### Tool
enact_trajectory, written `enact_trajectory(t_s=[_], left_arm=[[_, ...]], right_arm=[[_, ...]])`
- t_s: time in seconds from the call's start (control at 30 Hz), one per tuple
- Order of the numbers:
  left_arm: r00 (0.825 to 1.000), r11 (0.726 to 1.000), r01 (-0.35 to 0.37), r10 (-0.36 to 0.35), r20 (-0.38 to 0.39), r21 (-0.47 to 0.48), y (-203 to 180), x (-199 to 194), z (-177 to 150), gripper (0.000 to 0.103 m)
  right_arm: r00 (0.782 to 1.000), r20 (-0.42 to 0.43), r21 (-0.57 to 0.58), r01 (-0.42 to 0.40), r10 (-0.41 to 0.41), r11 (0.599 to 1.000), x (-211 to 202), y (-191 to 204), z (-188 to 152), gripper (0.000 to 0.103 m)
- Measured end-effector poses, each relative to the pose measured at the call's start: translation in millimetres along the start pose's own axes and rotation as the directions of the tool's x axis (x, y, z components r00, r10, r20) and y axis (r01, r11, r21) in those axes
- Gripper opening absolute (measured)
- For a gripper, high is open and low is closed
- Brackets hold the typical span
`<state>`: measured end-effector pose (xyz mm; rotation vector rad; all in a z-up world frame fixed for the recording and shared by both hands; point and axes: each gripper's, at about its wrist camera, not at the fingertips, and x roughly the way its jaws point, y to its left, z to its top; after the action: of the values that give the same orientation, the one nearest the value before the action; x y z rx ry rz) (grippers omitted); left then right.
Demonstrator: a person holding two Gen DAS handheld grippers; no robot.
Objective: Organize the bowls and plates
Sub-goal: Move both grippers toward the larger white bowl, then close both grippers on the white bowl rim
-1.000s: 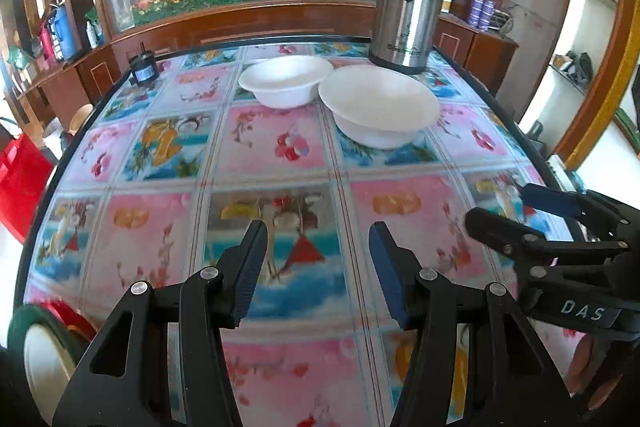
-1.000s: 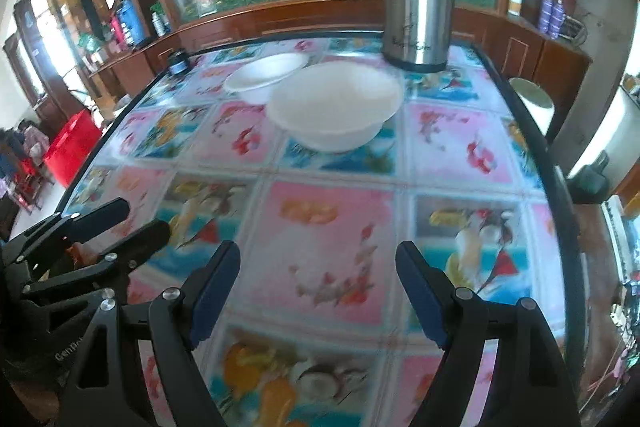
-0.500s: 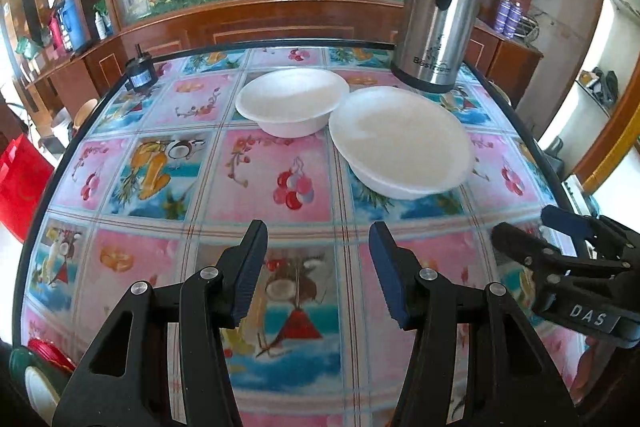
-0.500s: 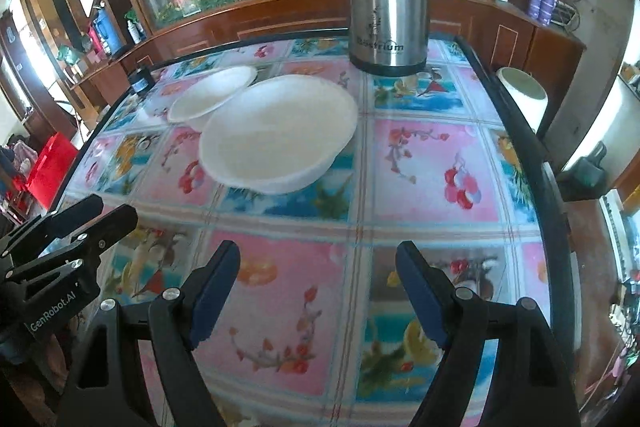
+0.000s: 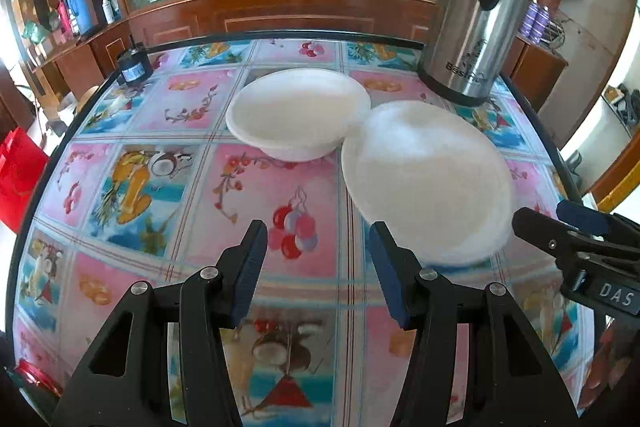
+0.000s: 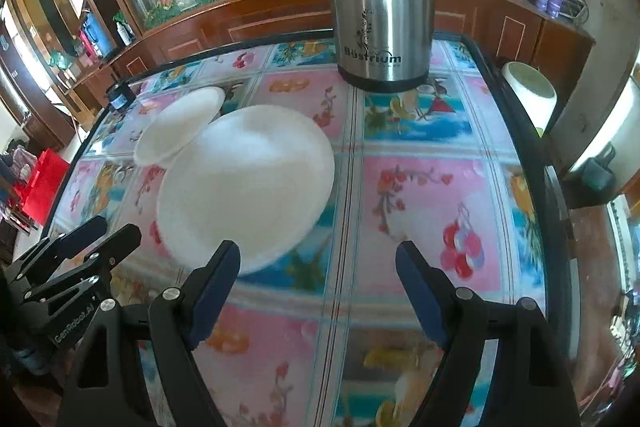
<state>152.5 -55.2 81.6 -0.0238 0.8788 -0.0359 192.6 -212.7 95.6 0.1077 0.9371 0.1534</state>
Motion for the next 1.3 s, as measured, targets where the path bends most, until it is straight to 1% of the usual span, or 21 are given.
enact_trajectory(t_s=[0.1,0.27,0.37,0.43,0.57,0.63,0.7,0.77,0.83,0.9,0.93,0.97,1.0,1.03,1.07,1.1,1.17,1.2,1.3], left_arm=[[1.000,1.000,-0.008,0.008,-0.007,-0.005,-2.9,8.8,7.1,0.053],[0.999,1.000,0.012,-0.013,-0.030,-0.013,-8.4,24.7,11.9,0.053],[0.999,0.999,0.028,-0.030,-0.042,-0.037,-8.9,31.3,12.8,0.053],[0.999,0.999,0.026,-0.027,-0.047,-0.027,-10.7,33.6,12.9,0.053],[0.999,0.999,0.037,-0.038,-0.037,-0.027,-14.3,36.3,14.4,0.053],[0.998,0.999,0.040,-0.041,-0.040,-0.034,-16.2,38.7,15.7,0.053],[0.998,0.998,0.044,-0.046,-0.047,-0.038,-18.8,41.5,17.0,0.053],[0.997,0.998,0.047,-0.049,-0.053,-0.034,-21.5,43.8,17.5,0.053],[0.997,0.999,0.039,-0.040,-0.062,-0.027,-23.7,47.2,17.7,0.053],[0.995,0.999,0.036,-0.037,-0.093,-0.014,-25.5,52.1,17.3,0.053],[0.994,0.999,0.039,-0.040,-0.104,-0.016,-24.8,53.9,16.4,0.052],[0.993,0.999,0.043,-0.046,-0.112,-0.023,-23.6,55.1,15.5,0.050],[0.991,0.997,0.059,-0.064,-0.120,-0.039,-21.4,56.3,14.7,0.038],[0.989,0.996,0.077,-0.083,-0.124,-0.050,-20.2,57.1,13.7,0.026],[0.986,0.994,0.095,-0.102,-0.132,-0.061,-19.2,57.6,12.9,0.022],[0.985,0.993,0.095,-0.103,-0.138,-0.066,-18.8,57.3,11.9,0.019],[0.989,0.996,0.071,-0.078,-0.125,-0.059,-17.9,53.1,9.4,0.017],[0.990,0.996,0.069,-0.076,-0.121,-0.061,-17.0,51.0,8.8,0.016],[0.987,0.992,0.087,-0.097,-0.124,-0.089,-9.6,41.8,4.8,0.014]], right_arm=[[1.000,0.003,-0.023,-0.005,0.005,1.000,9.1,1.3,10.0,0.080],[1.000,-0.013,-0.037,-0.006,0.006,0.999,24.0,-1.1,21.5,0.080],[1.000,-0.024,-0.052,0.001,-0.002,0.999,30.2,-1.5,24.7,0.075],[1.000,-0.026,-0.055,-0.005,0.004,0.998,31.6,-3.0,26.6,0.075],[1.000,-0.024,-0.080,-0.004,0.002,0.997,34.0,-1.3,30.2,0.068],[1.000,-0.028,-0.087,-0.009,0.006,0.996,37.0,-1.0,32.6,0.063],[0.999,-0.034,-0.092,-0.005,0.002,0.996,39.4,-1.4,33.8,0.052],[0.999,-0.033,-0.094,-0.008,0.005,0.996,40.3,-3.4,34.5,0.047],[0.999,-0.034,-0.090,-0.012,0.009,0.996,41.5,-7.2,35.0,0.043],[0.999,-0.036,-0.086,-0.021,0.018,0.996,42.6,-10.4,34.5,0.032],[0.999,-0.036,-0.084,-0.025,0.022,0.996,42.7,-11.5,33.8,0.029],[0.999,-0.036,-0.085,-0.033,0.030,0.996,42.6,-12.1,32.7,0.025],[0.998,-0.042,-0.087,-0.042,0.039,0.995,42.9,-12.1,31.0,0.021],[0.998,-0.046,-0.089,-0.052,0.048,0.995,42.3,-11.5,29.5,0.019],[0.997,-0.041,-0.091,-0.062,0.059,0.994,40.3,-10.5,28.1,0.018],[0.997,-0.034,-0.094,-0.074,0.071,0.993,36.6,-8.7,26.2,0.018],[0.996,-0.034,-0.110,-0.083,0.079,0.990,31.1,-3.6,22.4,0.013],[0.997,-0.032,-0.123,-0.079,0.075,0.989,27.6,-0.6,19.5,0.013],[0.996,-0.039,-0.140,-0.091,0.086,0.986,18.8,4.2,9.9,0.013]])
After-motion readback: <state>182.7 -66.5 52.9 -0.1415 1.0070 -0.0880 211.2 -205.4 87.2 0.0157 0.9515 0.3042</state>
